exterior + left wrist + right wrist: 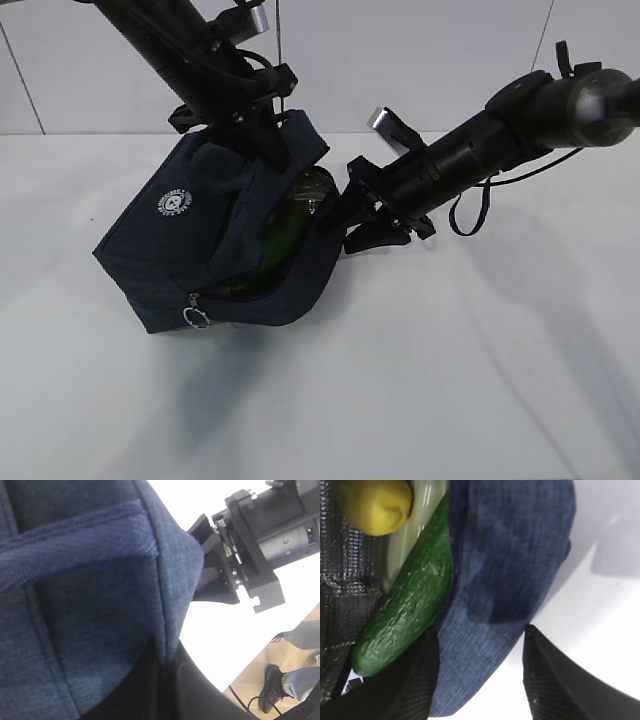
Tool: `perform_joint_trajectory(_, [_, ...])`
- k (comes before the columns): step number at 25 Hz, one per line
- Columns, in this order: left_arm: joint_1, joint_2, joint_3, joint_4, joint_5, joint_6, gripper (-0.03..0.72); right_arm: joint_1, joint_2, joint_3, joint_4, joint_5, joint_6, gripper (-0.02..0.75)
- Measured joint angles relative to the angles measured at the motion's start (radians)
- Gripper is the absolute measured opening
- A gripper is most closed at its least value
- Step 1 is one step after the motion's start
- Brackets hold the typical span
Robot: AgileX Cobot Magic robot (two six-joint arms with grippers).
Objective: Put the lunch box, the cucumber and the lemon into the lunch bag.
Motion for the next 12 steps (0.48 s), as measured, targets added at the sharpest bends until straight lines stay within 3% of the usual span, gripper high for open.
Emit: perform_joint_trajectory(12, [0.000, 0.000, 0.000, 0.000, 0.000, 0.000, -0.010, 0.000, 0.000, 0.000, -0.004, -0.016, 0.006, 0.327])
